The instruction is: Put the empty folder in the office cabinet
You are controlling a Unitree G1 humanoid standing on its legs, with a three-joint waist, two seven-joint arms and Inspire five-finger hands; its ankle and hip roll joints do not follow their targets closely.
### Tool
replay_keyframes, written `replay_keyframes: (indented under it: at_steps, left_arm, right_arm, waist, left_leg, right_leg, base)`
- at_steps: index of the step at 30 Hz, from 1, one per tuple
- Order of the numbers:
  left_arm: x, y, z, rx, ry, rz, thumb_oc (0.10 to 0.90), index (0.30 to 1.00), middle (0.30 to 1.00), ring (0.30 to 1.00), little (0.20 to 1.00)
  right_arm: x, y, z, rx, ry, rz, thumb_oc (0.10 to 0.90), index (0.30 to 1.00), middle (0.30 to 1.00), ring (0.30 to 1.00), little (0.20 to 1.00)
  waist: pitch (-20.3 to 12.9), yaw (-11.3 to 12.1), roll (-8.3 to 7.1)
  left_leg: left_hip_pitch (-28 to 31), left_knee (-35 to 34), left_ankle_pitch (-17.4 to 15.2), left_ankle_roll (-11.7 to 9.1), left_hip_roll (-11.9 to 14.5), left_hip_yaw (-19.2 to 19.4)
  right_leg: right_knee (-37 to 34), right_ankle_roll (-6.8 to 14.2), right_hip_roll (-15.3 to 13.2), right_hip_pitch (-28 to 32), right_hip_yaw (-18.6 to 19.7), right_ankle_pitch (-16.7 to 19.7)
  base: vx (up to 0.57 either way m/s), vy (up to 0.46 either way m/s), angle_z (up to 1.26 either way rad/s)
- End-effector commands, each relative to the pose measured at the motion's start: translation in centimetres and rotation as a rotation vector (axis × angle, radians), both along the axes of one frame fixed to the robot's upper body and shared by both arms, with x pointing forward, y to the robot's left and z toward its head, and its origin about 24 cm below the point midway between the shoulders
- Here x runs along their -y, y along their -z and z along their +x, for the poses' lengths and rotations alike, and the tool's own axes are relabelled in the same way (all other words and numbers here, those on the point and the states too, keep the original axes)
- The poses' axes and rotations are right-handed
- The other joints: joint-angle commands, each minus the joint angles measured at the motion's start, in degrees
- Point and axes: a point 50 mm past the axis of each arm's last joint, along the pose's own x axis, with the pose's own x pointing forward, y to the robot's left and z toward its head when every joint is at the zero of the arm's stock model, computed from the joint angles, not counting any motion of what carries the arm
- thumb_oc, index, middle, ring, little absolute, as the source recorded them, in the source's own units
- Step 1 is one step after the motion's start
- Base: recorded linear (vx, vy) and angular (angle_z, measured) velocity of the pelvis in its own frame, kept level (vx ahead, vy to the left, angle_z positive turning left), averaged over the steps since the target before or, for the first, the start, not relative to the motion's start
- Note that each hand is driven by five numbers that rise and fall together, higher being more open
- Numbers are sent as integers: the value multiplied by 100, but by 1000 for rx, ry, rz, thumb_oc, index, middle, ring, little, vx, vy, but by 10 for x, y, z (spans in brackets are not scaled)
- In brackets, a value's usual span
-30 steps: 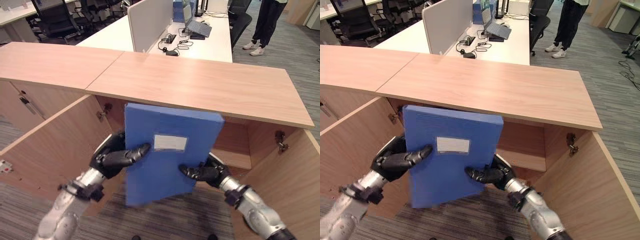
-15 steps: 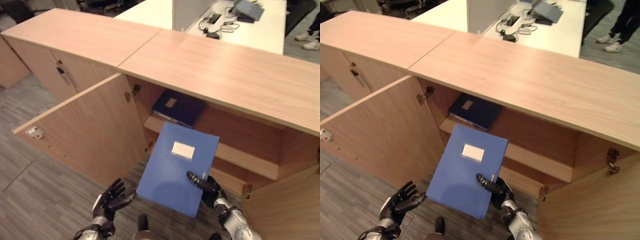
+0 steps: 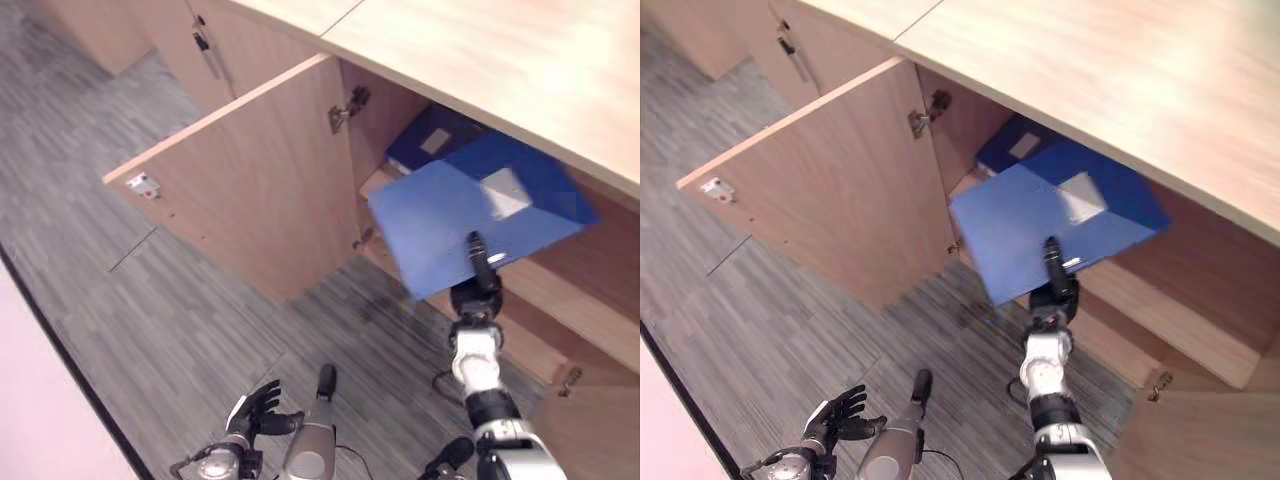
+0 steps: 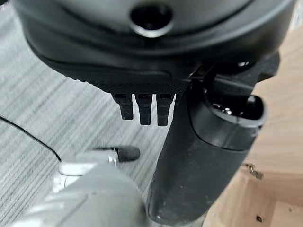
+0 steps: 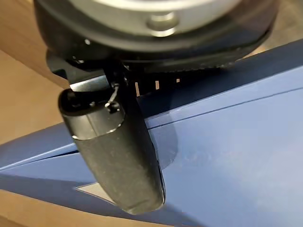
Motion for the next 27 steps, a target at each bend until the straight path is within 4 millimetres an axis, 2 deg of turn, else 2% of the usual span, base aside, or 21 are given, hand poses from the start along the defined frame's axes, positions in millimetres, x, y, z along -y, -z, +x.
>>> replay_keyframes:
  at_steps: [1,2,5,10,13,17,19,21,22,23,24,25,27]
  left_arm:
    - [-21,-14,18,63,79,128,800,900,900,900,900]
    - [-20,-15,19,66,82,127,800,900,900,900,900]
    - [-25,-9,12,20,78,147,800,900,900,900,900]
    - [-23,-3,5,-20,86,148,800,900,900,900,900]
    - [-19,2,-1,-46,107,135,800,900,900,900,900]
    - [-12,5,-5,-61,127,120,800,900,900,900,900]
    - [-6,6,-5,-63,166,112,800,900,900,900,900]
    - [1,5,-2,-50,207,101,800,900,900,900,900]
    - [2,5,-2,-49,206,98,800,900,900,900,900]
    - [5,4,-1,-40,217,86,800,900,900,900,900]
    - [7,2,2,-27,227,66,800,900,900,900,900]
    - [8,2,3,-24,225,60,800,900,900,900,900]
    - [8,1,4,-28,264,76,800,900,900,900,900]
  right_arm:
    - [71,-68,-1,196,288,-58,400,300,300,300,300]
    - [73,-70,0,198,292,-58,400,300,300,300,300]
    - [107,-82,-6,190,388,-20,400,300,300,300,300]
    - [131,-97,-11,215,448,0,400,300,300,300,300]
    - [150,-123,-16,264,488,-19,400,300,300,300,300]
    - [161,-136,-19,274,503,-37,400,300,300,300,300]
    - [170,-147,-21,263,508,-55,400,300,300,300,300]
    - [172,-162,-19,275,483,-98,400,300,300,300,300]
    - [172,-164,-18,276,482,-101,400,300,300,300,300]
    - [170,-171,-16,281,463,-131,400,300,300,300,300]
    - [171,-192,-13,288,440,-198,400,300,300,300,300]
    - [171,-195,-13,292,437,-202,400,300,300,300,300]
    - [172,-221,-10,293,417,-248,400,300,300,300,300]
  waist:
    - [64,51,56]
    - [72,64,68]
    - [71,21,167]
    - [88,-62,314]
    - [97,-173,506]
    - [116,-250,680]
    - [170,-328,843]
    - [225,-400,938]
    - [234,-387,947]
    - [269,-417,979]
    - [361,-462,998]
    - [368,-439,1006]
    - [419,-502,996]
  left_leg:
    - [244,-28,-760,-221,-69,-207]
    - [239,-28,-759,-221,-69,-210]
    - [249,-35,-777,-243,-82,-160]
    - [305,-41,-805,-243,-83,20]
    - [368,-41,-828,-248,-89,223]
    - [421,-40,-812,-238,-96,377]
    - [454,-31,-730,-222,-91,521]
    - [482,-19,-730,-230,-81,651]
    - [485,-20,-732,-229,-80,675]
    - [495,-10,-727,-229,-57,771]
    - [481,25,-713,-204,-12,911]
    - [472,25,-715,-203,-13,954]
    - [420,160,-742,-179,68,1138]
  right_leg:
    - [1004,89,-76,74,397,-1504]
    - [1010,89,-77,69,394,-1507]
    - [1046,110,-127,-15,491,-1515]
    - [1127,127,-209,-186,722,-1514]
    - [1199,137,-300,-363,958,-1522]
    - [1326,136,-371,-537,1137,-1514]
    - [1428,106,-441,-721,1209,-1423]
    - [1508,113,-473,-881,1374,-1423]
    - [1528,111,-477,-907,1404,-1427]
    - [1583,110,-481,-1008,1497,-1431]
    - [1758,106,-487,-1283,1685,-1452]
    - [1801,101,-495,-1349,1741,-1465]
    - [1961,89,-511,-1678,1970,-1490]
  base:
    - [-10,-36,28]
    - [-10,-33,10]
    - [-2,-5,3]
    - [-10,22,-7]
    - [-25,46,-32]
    - [-18,29,-28]
    - [-95,28,-32]
    - [-63,12,-30]
    - [-15,4,-41]
    - [-59,-29,-43]
    - [-59,-30,-50]
    - [-66,-58,-50]
    - [-16,-66,-54]
